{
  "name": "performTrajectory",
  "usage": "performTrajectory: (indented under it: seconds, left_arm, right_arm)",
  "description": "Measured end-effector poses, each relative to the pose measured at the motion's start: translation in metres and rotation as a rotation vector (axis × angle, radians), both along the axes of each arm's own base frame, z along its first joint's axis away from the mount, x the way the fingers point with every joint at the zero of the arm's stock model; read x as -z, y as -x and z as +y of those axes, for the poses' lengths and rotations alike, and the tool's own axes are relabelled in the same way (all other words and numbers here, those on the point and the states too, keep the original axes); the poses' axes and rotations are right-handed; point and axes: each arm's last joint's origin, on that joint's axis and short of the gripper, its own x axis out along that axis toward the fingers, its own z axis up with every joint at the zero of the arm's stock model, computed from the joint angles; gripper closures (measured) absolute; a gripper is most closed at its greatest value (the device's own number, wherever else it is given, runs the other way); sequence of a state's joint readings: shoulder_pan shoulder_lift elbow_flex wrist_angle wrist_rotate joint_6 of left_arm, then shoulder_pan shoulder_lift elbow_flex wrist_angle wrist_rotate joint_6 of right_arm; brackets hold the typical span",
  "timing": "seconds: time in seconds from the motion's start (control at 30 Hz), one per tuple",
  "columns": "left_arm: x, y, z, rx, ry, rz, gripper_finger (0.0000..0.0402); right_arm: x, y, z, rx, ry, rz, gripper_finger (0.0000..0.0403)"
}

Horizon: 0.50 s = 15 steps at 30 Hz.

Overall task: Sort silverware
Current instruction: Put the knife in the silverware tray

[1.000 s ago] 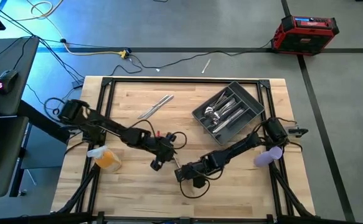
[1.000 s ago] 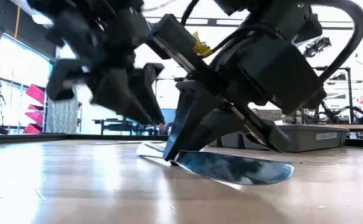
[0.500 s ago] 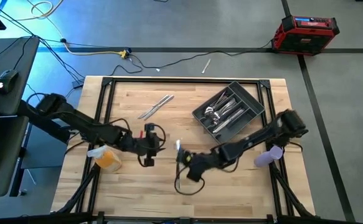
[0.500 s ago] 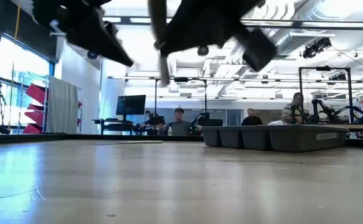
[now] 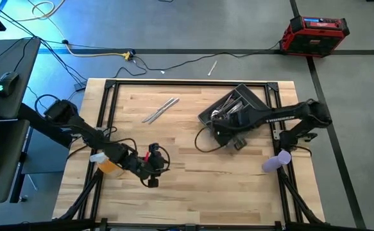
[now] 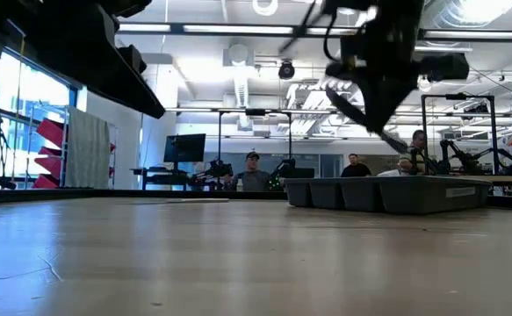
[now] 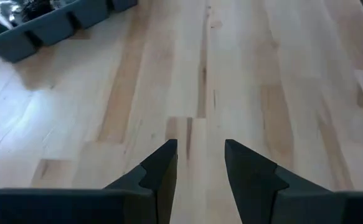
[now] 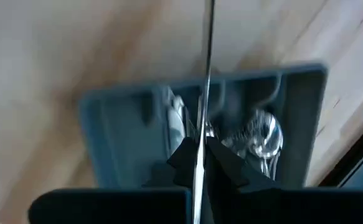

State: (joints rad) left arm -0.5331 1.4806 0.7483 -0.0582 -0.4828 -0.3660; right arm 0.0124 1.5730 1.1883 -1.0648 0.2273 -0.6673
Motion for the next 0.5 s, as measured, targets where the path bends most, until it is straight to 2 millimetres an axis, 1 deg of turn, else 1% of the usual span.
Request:
performTrajectory:
  seconds: [0.2, 0.33, 0.4, 0.5]
  left_arm:
    - [0.016, -0.004, -0.002, -0.015, -0.008, 0.049, 0.0289]
    - [0.02, -0.005, -0.003, -0.014, -0.015, 0.062, 0.0289]
    - [0.02, -0.005, -0.002, -0.012, -0.02, 0.063, 0.0289]
    - [0.02, -0.005, -0.002, -0.011, -0.024, 0.061, 0.0289]
  right_arm:
    - [0.042, 0.025, -0.025, -0.112, 0.02, 0.205, 0.0403]
    - [0.064, 0.035, -0.04, -0.085, 0.036, 0.209, 0.0403]
    - [0.071, 0.038, -0.048, -0.065, 0.04, 0.198, 0.0402]
    - [0.075, 0.039, -0.058, -0.057, 0.045, 0.175, 0.0399]
